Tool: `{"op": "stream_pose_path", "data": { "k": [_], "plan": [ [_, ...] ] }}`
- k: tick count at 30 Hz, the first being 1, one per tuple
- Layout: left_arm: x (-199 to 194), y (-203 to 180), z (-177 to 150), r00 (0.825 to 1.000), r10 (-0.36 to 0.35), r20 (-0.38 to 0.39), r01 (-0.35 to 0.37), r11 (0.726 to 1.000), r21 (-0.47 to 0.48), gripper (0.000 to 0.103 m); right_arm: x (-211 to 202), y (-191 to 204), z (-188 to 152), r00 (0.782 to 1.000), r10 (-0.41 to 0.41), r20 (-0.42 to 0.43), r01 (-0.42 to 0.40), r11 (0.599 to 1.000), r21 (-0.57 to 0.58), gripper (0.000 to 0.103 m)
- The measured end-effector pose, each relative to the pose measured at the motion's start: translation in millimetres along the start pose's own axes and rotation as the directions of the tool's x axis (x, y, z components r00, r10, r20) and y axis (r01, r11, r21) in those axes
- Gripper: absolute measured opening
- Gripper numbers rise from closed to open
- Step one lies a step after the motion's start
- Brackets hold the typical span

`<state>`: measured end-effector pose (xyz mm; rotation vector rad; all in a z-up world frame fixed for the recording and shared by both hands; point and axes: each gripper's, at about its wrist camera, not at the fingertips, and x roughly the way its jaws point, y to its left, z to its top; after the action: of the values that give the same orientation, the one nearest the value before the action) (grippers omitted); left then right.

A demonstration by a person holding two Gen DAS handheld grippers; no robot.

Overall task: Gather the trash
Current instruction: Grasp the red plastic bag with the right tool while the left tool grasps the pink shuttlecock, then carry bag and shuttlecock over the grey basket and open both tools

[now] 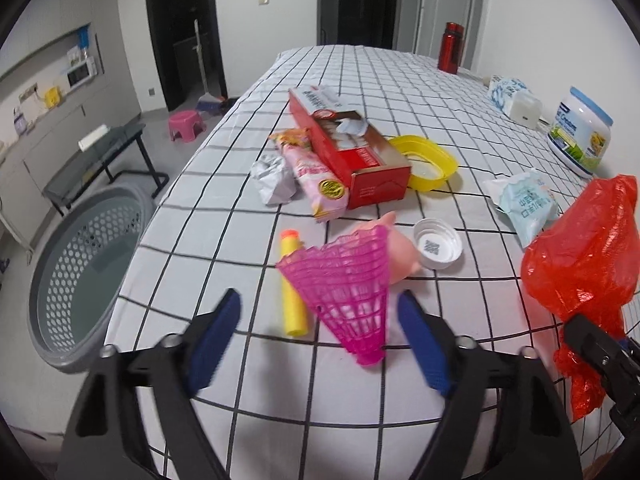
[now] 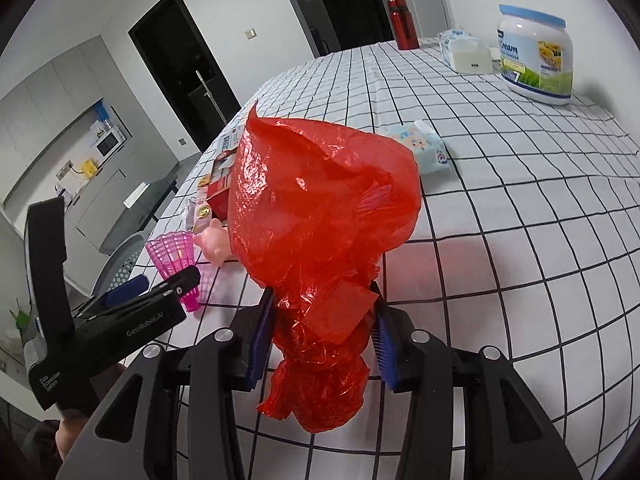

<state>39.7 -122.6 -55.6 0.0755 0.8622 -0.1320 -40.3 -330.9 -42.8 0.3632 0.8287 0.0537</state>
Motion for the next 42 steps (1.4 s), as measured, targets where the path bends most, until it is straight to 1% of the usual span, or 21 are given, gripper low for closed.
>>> {"op": "stream_pose_path", "data": {
  "k": [1, 2, 3, 4, 6, 10, 15, 19, 23, 26, 31, 35, 38, 42],
  "plan": [
    [-0.8, -1.3, 0.3, 1.0, 0.003, 0.007, -0.003, 1.0, 0.006, 0.065, 0.9, -1.2, 0.0, 1.0, 0.0, -0.002, 0.0, 1.0, 0.002, 0.042],
    [-1.9, -1.9, 0.6, 1.0, -0.001, 0.013, 0.001, 1.0, 0.01, 0.062, 1.8, -2.1, 0.1, 1.0, -0.001, -0.003, 0.001, 1.0, 0.005, 0.042],
    [-2.7, -2.0, 0.9, 1.0, -0.01, 0.016, 0.009, 1.0, 0.012, 0.055, 2.8, -3.0, 0.7, 1.0, -0.001, -0.005, 0.001, 1.0, 0.007, 0.042],
    [-2.9, -2.2, 1.2, 1.0, -0.02, 0.017, 0.02, 1.0, 0.014, 0.045, 4.0, -4.1, 0.5, 1.0, -0.002, -0.008, 0.002, 1.0, 0.01, 0.042],
    [-2.8, -1.5, 1.1, 1.0, -0.028, 0.014, 0.028, 0.999, 0.016, 0.038, 4.8, -4.6, -1.4, 1.0, -0.004, -0.012, 0.004, 1.0, 0.015, 0.042],
    [-8.3, 1.1, 1.2, 0.999, -0.043, 0.029, 0.043, 0.999, 0.02, 0.031, 4.9, -2.8, -3.6, 1.0, -0.006, -0.015, 0.006, 1.0, 0.016, 0.042],
    [-27.1, 9.1, 4.6, 0.996, -0.048, 0.081, 0.046, 0.999, 0.03, 0.031, 1.0, 3.7, -1.4, 1.0, -0.006, -0.012, 0.006, 1.0, 0.009, 0.042],
    [-47.4, 30.8, 14.4, 0.991, -0.062, 0.122, 0.062, 0.998, 0.001, 0.031, -5.4, 20.4, 6.9, 1.0, 0.001, 0.001, -0.001, 1.0, -0.016, 0.042],
    [-66.3, 60.2, 22.8, 0.985, -0.046, 0.164, 0.049, 0.999, -0.017, 0.031, -6.1, 51.6, 17.2, 0.999, 0.034, 0.01, -0.034, 0.997, -0.066, 0.042],
    [-79.2, 90.0, 24.3, 0.979, -0.004, 0.202, 0.01, 1.0, -0.028, 0.031, 3.4, 84.4, 22.4, 0.998, 0.067, -0.004, -0.067, 0.992, -0.108, 0.042],
    [-81.1, 144.9, 24.3, 0.978, 0.049, 0.203, -0.036, 0.997, -0.063, 0.031, 31.1, 144.5, 27.8, 0.989, 0.135, -0.056, -0.143, 0.974, -0.177, 0.042],
    [-72.0, 192.4, 22.3, 0.981, 0.087, 0.175, -0.069, 0.992, -0.107, 0.031, 56.7, 194.0, 30.2, 0.98, 0.169, -0.103, -0.189, 0.953, -0.238, 0.042],
    [-62.3, 222.9, 20.4, 0.982, 0.109, 0.156, -0.088, 0.986, -0.14, 0.031, 82.1, 235.1, 31.4, 0.969, 0.192, -0.155, -0.23, 0.932, -0.281, 0.042],
    [-45.8, 255.8, 15.4, 0.986, 0.118, 0.119, -0.096, 0.979, -0.179, 0.032, 108.4, 278.1, 31.5, 0.953, 0.21, -0.216, -0.273, 0.907, -0.321, 0.042]
  ]
}}
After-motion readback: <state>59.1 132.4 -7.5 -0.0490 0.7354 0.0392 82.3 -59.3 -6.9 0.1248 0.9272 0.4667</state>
